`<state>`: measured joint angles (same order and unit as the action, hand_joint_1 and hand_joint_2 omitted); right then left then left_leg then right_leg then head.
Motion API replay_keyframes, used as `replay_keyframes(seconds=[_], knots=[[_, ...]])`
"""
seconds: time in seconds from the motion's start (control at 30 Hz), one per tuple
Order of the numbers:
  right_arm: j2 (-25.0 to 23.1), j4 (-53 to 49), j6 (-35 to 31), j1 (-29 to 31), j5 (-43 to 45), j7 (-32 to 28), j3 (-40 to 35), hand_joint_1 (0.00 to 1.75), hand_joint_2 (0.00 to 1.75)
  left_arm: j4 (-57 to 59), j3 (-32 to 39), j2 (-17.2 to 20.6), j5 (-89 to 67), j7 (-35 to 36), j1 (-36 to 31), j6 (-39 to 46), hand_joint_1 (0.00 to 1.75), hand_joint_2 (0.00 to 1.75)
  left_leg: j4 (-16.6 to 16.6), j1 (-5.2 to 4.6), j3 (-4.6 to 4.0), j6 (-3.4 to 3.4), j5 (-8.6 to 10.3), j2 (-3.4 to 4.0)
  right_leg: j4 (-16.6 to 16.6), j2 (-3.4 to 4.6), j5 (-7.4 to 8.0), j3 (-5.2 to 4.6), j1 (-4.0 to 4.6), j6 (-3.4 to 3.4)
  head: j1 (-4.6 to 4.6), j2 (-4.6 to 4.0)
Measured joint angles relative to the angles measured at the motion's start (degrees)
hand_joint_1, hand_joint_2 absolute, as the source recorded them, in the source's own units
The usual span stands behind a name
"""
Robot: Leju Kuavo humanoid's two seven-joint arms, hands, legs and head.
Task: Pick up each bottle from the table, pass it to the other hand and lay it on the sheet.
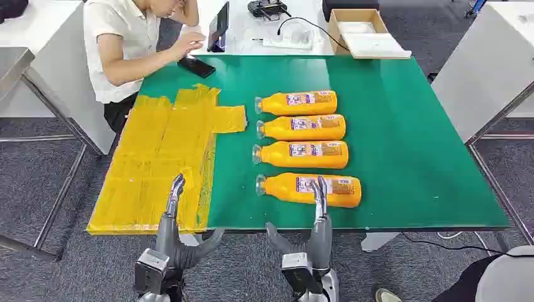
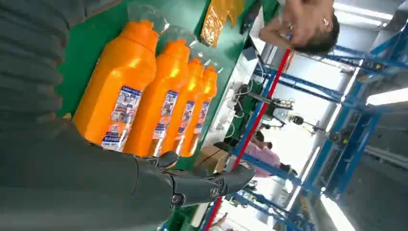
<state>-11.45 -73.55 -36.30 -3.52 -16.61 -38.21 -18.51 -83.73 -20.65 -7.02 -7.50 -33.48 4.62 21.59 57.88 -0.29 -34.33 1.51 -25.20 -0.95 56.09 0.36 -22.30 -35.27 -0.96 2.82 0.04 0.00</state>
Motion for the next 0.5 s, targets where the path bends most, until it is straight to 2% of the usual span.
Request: replay_keyframes(seconds=[0.5], knots=[[0.00, 0.81, 0.00, 0.00, 0.96, 0.02, -0.04, 0.00, 1.75, 0.02, -0.26, 0.00, -0.48, -0.04, 0.13, 0.26, 0.00, 1.75, 0.00, 0.00, -0.01, 0.00, 0.00, 0.00, 0.00, 0.00, 0.00, 0.00, 0.00, 0.00, 0.00, 0.00]])
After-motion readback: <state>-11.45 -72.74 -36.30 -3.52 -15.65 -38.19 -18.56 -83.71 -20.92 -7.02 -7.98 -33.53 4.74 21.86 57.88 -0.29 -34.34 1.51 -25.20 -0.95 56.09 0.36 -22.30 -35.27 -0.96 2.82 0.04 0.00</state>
